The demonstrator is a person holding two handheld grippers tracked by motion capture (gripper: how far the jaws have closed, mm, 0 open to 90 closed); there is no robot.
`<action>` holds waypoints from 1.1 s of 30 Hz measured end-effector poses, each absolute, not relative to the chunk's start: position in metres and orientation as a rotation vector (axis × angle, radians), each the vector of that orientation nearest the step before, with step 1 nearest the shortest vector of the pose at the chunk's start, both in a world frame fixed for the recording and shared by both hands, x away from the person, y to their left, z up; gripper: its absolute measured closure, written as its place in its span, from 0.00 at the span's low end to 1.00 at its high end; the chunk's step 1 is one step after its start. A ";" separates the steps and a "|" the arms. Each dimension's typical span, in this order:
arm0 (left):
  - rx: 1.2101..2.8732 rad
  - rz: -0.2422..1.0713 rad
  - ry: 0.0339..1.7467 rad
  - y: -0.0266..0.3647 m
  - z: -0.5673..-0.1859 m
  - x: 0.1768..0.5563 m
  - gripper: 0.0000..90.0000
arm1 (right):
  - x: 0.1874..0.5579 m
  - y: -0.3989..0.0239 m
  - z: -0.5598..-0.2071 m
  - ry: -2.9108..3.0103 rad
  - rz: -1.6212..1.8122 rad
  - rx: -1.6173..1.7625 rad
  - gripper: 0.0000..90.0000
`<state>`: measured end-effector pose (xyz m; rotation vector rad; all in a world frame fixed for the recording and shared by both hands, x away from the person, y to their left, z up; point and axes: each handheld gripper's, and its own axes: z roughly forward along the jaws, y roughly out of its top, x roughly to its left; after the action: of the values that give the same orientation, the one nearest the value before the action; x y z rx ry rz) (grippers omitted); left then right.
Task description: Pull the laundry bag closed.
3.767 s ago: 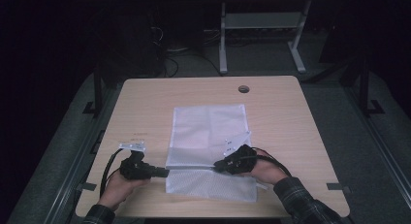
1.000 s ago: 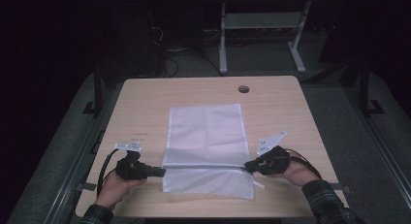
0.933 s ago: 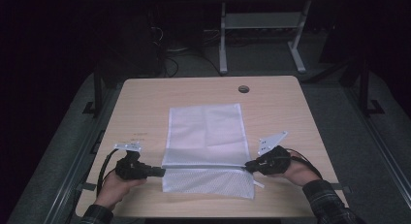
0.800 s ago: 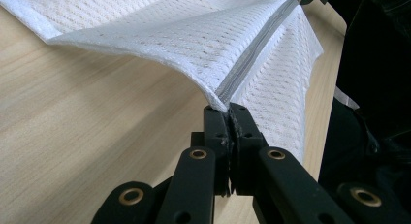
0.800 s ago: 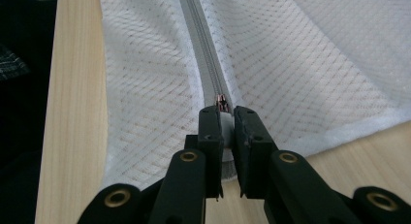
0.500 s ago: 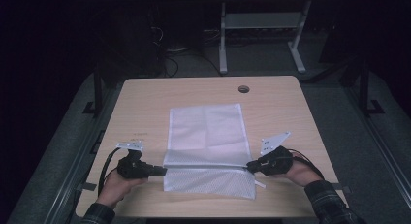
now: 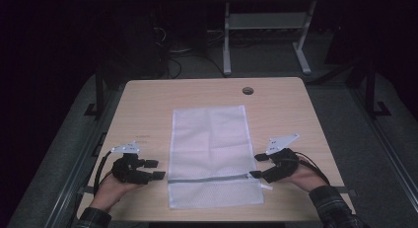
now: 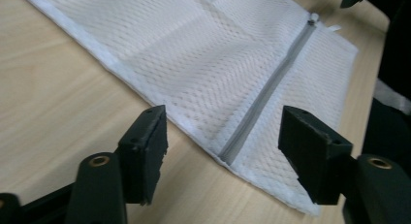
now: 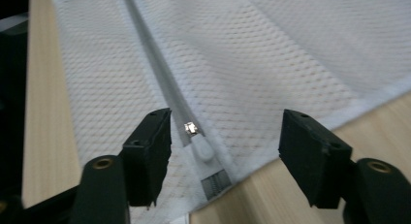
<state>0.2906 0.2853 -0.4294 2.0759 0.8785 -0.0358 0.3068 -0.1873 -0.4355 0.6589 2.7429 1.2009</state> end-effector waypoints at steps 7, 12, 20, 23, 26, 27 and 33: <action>2.116 0.111 0.876 0.286 -0.426 0.287 0.25 | 0.302 -0.203 -0.435 2.618 1.185 0.818 0.26; 2.129 0.179 0.870 0.287 -0.427 0.285 0.21 | 0.297 -0.214 -0.438 2.503 1.168 0.933 0.20; 2.143 0.214 0.879 0.290 -0.429 0.283 0.20 | 0.289 -0.231 -0.443 2.360 1.111 1.132 0.16; 2.133 0.233 0.894 0.294 -0.429 0.283 0.19 | 0.286 -0.238 -0.444 2.329 1.110 1.169 0.16; 2.129 0.249 0.907 0.297 -0.429 0.284 0.19 | 0.285 -0.244 -0.444 2.303 1.101 1.189 0.15; 2.125 0.259 0.914 0.299 -0.430 0.284 0.18 | 0.285 -0.246 -0.445 2.301 1.099 1.194 0.15; 2.134 0.305 0.954 0.303 -0.435 0.286 0.17 | 0.289 -0.251 -0.449 2.288 1.082 1.218 0.15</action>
<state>0.2864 0.3032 -0.4345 2.1340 0.9541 0.3047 0.2888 -0.2506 -0.4489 1.2180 2.2880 1.0825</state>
